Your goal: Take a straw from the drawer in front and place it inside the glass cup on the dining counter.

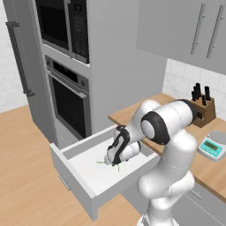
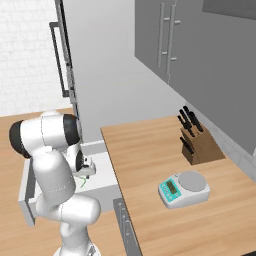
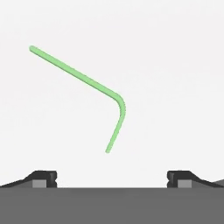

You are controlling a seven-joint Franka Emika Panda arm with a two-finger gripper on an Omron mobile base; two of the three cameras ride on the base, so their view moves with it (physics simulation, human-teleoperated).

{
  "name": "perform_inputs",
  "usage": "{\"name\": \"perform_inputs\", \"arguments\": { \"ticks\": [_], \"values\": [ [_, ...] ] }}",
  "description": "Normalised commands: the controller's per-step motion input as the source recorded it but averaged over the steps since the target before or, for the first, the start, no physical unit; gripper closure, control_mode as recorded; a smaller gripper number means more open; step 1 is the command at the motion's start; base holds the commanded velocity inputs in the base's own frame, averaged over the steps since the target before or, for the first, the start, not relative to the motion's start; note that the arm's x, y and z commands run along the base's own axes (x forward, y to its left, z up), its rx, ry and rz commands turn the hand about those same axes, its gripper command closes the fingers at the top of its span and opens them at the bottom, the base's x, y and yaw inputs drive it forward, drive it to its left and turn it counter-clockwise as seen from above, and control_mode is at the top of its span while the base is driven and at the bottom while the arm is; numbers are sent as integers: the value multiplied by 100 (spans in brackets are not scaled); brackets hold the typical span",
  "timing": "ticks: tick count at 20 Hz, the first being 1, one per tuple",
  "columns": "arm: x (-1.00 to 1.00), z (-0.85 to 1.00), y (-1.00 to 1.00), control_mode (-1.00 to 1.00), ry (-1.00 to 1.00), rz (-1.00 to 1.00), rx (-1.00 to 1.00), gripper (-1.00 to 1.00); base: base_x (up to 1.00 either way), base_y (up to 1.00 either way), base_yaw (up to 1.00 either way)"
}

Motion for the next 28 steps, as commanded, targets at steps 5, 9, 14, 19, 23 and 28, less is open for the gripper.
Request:
{"name": "perform_inputs", "arguments": {
  "ticks": [5, 9, 14, 19, 23, 28],
  "values": [
    [27, -31, -1, -100, -2, 0, 0, -100, 0, 0, 0],
    [40, -22, 0, -100, 0, 0, 0, -100, 0, 0, 0],
    [31, -26, 0, -100, 0, 0, 0, -100, 0, 0, 0],
    [3, -32, 0, -100, 0, 0, 0, -100, 0, 0, 0],
    [18, -30, 0, -100, 0, 0, 0, -100, 0, 0, 0],
    [14, -34, 0, -100, 0, 0, 0, 100, 0, 0, 0]
  ]
}}
